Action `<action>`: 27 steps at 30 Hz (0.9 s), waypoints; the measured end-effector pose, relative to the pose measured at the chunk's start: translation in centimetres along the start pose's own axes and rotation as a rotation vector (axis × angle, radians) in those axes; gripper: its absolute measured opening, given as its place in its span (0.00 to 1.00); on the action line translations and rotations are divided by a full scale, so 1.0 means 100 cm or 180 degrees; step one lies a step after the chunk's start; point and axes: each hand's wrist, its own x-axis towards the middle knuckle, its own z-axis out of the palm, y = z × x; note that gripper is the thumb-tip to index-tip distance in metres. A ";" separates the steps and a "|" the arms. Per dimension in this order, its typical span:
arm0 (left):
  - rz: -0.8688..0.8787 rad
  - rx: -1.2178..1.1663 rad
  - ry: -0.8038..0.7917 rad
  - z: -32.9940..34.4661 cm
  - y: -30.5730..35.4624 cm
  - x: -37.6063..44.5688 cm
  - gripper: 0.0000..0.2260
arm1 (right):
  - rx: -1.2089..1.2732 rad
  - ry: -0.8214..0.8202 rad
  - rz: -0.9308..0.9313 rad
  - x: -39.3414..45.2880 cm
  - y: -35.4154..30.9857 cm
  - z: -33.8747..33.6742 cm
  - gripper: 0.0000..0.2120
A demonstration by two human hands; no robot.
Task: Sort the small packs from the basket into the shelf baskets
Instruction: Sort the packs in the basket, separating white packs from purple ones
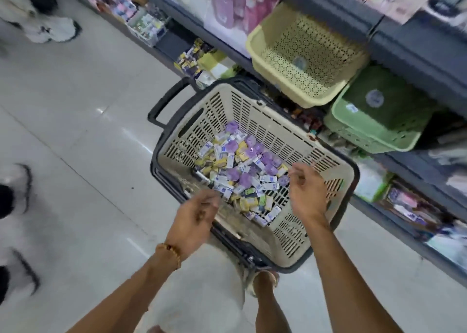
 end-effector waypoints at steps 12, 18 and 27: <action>0.1032 0.2373 -0.1428 0.006 -0.017 0.234 0.18 | 0.0046 0.0033 0.0575 0.076 0.075 0.092 0.13; 0.1522 0.3473 -0.1305 0.041 -0.060 0.324 0.29 | -0.1379 -0.0284 0.0424 0.119 0.130 0.136 0.22; 0.2117 0.3796 -0.1325 0.059 -0.087 0.345 0.46 | -0.1768 -0.0536 -0.0213 0.148 0.137 0.147 0.32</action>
